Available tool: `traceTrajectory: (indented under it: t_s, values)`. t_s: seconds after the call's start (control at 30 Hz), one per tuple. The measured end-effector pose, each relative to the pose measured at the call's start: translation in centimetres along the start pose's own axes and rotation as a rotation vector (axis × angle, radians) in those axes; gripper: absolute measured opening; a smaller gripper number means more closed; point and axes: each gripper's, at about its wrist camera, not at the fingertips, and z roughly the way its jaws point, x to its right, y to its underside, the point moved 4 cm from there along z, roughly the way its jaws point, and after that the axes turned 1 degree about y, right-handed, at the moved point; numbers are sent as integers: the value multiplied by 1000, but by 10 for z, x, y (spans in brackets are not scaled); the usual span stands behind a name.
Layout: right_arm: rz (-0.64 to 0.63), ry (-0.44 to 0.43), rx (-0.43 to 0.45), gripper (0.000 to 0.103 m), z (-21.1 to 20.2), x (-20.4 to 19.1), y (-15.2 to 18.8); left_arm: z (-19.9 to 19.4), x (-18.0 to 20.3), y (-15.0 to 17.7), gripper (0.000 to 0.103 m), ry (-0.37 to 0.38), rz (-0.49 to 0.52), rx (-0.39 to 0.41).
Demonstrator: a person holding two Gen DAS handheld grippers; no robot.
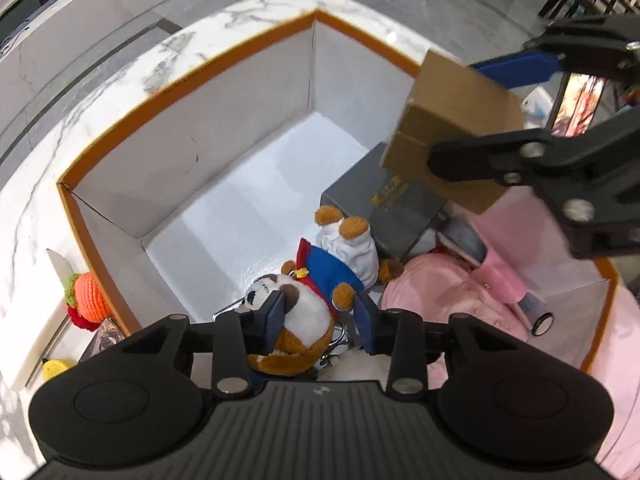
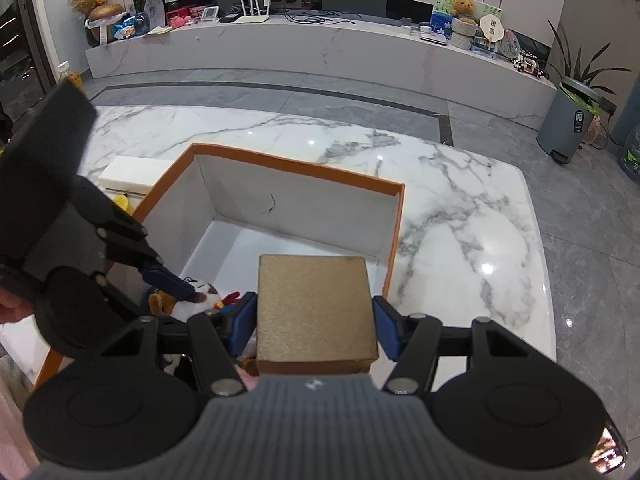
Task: Organize objects
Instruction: 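Lower the raccoon plush into the orange box and open the left tool, then lower the small cardboard box into the orange box and open the right tool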
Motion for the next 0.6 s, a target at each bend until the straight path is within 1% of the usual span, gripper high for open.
traceTrajectory:
  t_s: [0.07,0.1,0.17,0.23,0.3,0.4,0.47,0.53,0.6]
  values:
    - [-6,1,-1,63,3,-1,-4,-12,-4,0,44,42,-26,46]
    - [-17,2,1,63,6,-2,-7,-20,-8,-1,44,50,-43,74]
    - [-51,7,-1,63,13,-5,-13,-37,-14,-2,44,26,-61,126]
    - [-91,12,-22,63,23,-8,-20,-55,-22,-3,44,6,-79,175]
    - [-173,19,-40,63,34,-14,-27,-71,-30,-4,44,-4,-91,219]
    - [-315,62,-69,63,53,-24,-37,-87,-41,-5,44,-21,-96,258]
    - [-393,89,-98,63,67,-29,-42,-93,-47,-3,44,-34,-94,273]
    - [-491,102,-128,63,79,-35,-44,-95,-55,-1,45,-41,-102,276]
    - [-605,137,-161,63,90,-43,-42,-94,-63,4,45,-52,-119,277]
